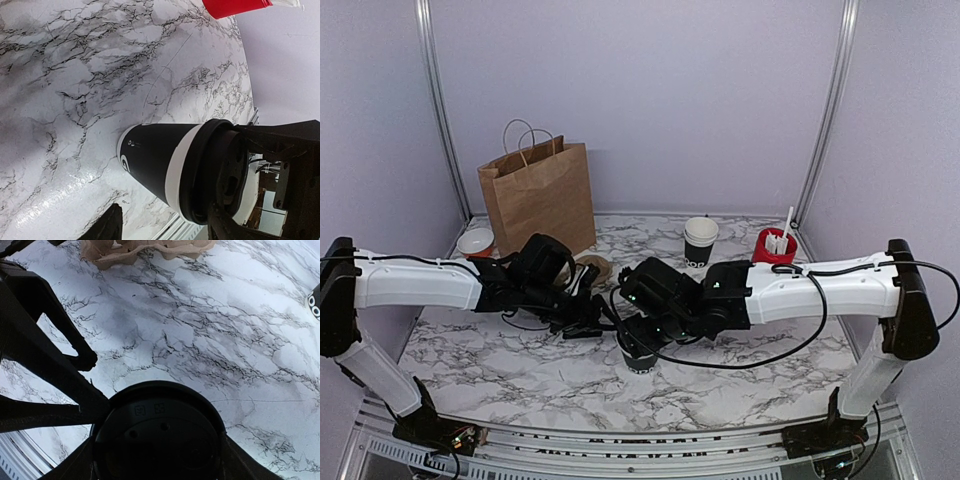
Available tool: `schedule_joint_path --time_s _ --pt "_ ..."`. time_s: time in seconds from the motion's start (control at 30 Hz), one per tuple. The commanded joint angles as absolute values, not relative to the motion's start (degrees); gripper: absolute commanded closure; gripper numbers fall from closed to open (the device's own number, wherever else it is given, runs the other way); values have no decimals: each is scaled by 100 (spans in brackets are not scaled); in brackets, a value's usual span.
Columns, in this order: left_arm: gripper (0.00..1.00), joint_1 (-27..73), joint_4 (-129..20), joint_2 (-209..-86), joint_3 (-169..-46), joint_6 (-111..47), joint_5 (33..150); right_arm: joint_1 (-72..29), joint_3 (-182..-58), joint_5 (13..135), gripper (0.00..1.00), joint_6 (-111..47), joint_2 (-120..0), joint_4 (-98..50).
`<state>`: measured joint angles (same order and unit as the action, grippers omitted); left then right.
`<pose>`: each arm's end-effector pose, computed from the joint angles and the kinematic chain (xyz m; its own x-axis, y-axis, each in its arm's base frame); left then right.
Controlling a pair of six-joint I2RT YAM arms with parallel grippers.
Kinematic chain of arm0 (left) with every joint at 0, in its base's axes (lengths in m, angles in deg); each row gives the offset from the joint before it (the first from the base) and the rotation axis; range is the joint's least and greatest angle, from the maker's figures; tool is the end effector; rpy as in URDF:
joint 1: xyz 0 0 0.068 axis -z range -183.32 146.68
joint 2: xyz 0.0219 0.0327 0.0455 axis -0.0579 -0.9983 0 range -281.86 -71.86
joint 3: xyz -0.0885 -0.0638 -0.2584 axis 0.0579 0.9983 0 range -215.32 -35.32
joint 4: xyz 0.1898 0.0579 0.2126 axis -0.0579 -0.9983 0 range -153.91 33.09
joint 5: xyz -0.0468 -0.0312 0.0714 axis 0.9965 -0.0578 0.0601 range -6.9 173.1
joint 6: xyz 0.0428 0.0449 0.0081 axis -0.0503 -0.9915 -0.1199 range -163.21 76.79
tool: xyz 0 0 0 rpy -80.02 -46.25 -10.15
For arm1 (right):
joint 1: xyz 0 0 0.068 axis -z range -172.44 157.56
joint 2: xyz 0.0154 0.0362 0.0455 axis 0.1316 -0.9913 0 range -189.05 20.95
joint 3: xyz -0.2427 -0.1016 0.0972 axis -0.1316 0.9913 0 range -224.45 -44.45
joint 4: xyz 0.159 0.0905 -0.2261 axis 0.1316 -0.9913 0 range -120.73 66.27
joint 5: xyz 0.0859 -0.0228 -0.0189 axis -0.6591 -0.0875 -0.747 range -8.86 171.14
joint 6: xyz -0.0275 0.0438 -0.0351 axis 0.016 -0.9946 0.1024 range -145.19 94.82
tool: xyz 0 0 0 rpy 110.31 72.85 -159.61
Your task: Pack the takeout coffee
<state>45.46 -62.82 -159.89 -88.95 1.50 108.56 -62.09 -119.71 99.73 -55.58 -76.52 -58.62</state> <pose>0.2229 -0.2854 0.2031 -0.9328 0.1007 -0.3462 0.3361 0.5901 -0.7341 0.1527 0.3682 0.2343 -0.6709 -0.4302 -0.6040 -0.5669 0.8226 0.0438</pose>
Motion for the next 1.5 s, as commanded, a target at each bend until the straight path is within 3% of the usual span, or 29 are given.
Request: schedule_joint_path --time_s 0.0,0.53,1.07,1.47 --pt "42 4581 -6446 -15808 -8990 106 10836 -6204 -11947 10022 23 -5574 -7445 -5982" --pt "51 4703 -6335 -16073 -9160 231 10995 -6201 -11780 9925 22 -5587 -7523 -5922" --pt "60 4757 -6374 -16197 -9211 284 10872 -6204 -11735 10013 12 -5602 -7308 -5943" --pt "60 4757 -6585 -16071 -9286 174 10714 -6128 -11733 9904 6 -5560 -7107 -5866"
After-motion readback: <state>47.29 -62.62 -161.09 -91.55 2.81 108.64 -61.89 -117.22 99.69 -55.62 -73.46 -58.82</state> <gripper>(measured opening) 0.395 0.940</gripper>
